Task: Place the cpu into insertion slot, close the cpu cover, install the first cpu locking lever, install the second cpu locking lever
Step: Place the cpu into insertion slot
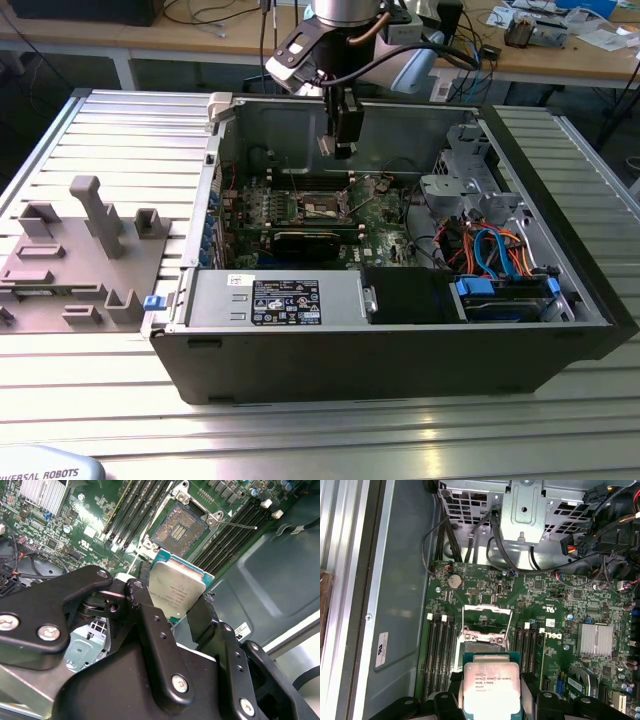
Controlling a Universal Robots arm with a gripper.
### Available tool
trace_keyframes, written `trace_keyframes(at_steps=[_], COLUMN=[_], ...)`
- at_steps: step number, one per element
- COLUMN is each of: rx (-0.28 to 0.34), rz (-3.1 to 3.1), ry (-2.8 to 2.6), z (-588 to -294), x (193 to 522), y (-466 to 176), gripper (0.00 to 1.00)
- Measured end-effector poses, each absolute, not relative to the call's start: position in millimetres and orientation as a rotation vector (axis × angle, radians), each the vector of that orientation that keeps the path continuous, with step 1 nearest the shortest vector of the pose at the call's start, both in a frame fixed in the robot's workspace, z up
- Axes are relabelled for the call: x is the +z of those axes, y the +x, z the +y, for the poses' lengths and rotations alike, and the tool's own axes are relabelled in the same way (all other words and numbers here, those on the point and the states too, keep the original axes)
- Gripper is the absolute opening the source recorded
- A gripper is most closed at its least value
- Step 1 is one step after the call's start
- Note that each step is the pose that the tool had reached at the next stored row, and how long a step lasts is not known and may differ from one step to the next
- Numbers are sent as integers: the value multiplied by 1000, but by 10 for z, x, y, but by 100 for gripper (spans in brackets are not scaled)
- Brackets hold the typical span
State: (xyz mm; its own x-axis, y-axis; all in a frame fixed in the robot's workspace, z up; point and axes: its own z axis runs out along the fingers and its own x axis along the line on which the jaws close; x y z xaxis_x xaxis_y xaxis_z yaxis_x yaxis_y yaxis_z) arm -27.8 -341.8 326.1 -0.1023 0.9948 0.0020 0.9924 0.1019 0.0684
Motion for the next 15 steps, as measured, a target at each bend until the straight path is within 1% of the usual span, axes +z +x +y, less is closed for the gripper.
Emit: trace_keyframes(at_steps=[15], rx=[80], rz=[2286], ry=[2088], z=[-3418], x=[3261], y=[-278], gripper=[54])
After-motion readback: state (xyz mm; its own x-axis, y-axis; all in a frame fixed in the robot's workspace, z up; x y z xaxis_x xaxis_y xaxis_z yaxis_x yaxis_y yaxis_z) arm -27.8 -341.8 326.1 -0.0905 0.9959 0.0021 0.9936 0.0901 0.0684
